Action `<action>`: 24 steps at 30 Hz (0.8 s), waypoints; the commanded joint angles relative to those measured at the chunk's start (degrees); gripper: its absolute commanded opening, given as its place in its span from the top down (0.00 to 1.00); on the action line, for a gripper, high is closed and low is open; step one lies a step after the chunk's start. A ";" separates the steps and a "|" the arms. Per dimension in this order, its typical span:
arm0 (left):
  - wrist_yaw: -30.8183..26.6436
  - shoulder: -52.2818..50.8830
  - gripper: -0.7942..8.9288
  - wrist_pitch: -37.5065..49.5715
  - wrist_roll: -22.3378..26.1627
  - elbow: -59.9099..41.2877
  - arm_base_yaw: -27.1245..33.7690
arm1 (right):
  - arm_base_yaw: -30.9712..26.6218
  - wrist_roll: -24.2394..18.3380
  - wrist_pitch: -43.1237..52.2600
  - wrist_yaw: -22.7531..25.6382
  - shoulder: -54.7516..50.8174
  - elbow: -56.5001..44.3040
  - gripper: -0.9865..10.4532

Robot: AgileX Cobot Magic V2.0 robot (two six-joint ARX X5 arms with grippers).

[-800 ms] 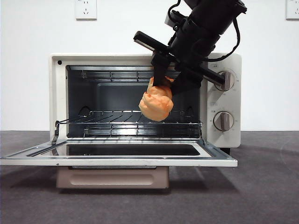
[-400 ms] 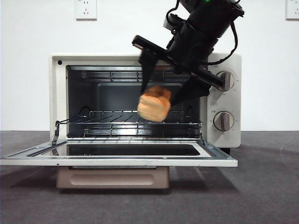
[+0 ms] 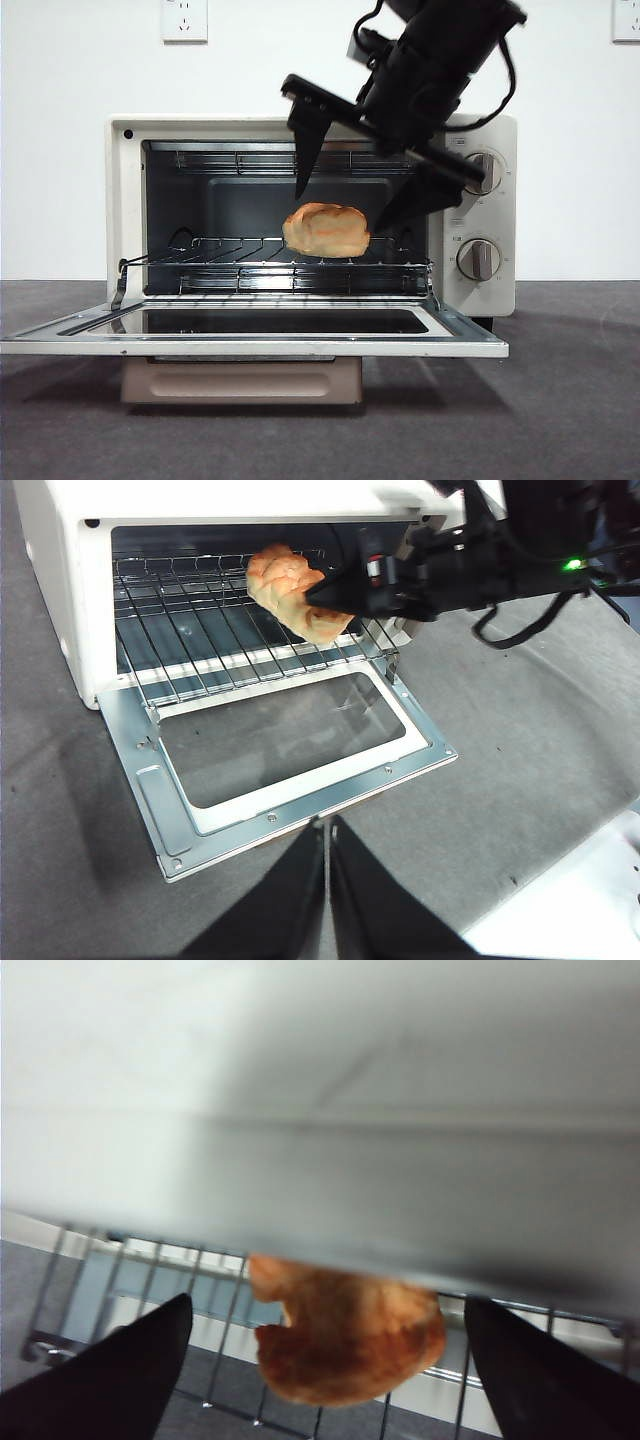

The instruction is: The left arm flap open the oven, the right arm pick bread and place it into oven, the left arm flap close the oven

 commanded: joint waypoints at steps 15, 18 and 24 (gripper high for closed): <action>-5.95 10.40 0.91 -2.75 6.25 0.68 -0.37 | 4.02 -10.60 -24.33 -4.68 -25.16 1.14 0.54; -5.92 15.78 0.91 0.81 8.74 -0.72 1.27 | 4.00 -13.62 -29.66 -3.91 -30.86 1.14 0.54; 3.28 27.06 0.91 6.25 10.05 -1.18 8.81 | 4.00 -17.25 -39.19 -3.82 -40.57 1.14 0.54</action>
